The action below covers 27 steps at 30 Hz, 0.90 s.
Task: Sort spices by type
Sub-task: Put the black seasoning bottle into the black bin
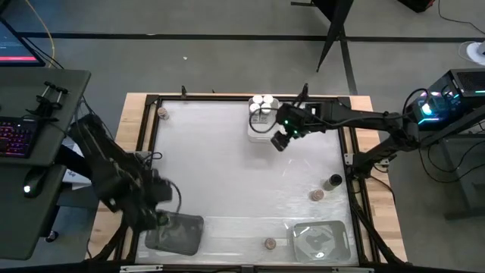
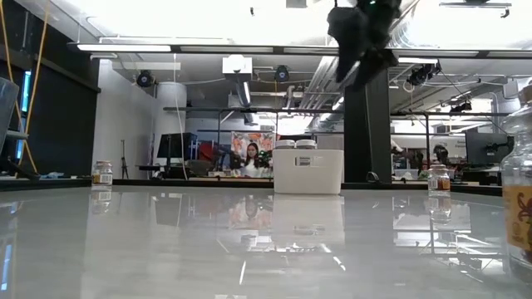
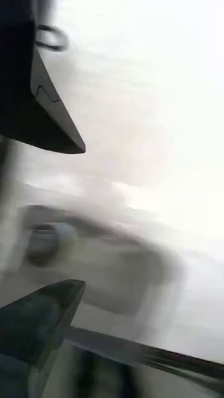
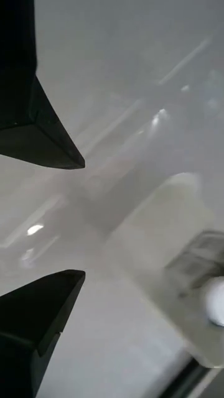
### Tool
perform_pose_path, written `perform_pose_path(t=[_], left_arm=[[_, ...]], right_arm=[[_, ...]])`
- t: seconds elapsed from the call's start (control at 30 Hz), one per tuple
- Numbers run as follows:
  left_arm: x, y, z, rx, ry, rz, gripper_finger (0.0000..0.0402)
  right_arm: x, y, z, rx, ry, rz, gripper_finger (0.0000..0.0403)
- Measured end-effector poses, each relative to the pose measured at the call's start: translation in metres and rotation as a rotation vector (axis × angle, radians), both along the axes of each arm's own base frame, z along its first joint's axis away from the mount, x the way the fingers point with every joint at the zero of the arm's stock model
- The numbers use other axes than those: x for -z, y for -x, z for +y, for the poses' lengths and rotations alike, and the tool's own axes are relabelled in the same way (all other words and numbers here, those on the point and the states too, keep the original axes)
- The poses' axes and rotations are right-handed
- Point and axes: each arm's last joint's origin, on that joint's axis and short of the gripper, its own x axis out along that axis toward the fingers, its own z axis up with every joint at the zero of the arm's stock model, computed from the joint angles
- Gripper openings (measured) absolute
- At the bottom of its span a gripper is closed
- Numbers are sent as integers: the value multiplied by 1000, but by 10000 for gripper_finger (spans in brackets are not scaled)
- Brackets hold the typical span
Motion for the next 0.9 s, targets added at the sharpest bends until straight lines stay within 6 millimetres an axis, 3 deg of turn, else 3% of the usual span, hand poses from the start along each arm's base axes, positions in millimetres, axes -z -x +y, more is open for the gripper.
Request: perform_pose_path(t=[0.2, 0.3, 0.43, 0.53, 0.7, 0.9], left_arm=[[-27, -19, 44, -158, 59, -418, 334], [-22, -35, 64, -140, 52, -512, 334], [-6, -59, 85, -93, 115, -595, 335], [8, -73, 93, -58, 201, -634, 335], [15, -82, 100, -32, 242, -705, 335], [15, -84, 104, -10, 208, -715, 335]], right_arm=[[-1, 26, 26, 59, -80, 173, 275], [9, 40, 42, 113, -134, 243, 275], [36, 69, 67, 257, -258, 299, 275], [48, 92, 82, 394, -312, 307, 275], [45, 116, 96, 562, -354, 240, 275], [48, 135, 106, 745, -267, 411, 275]])
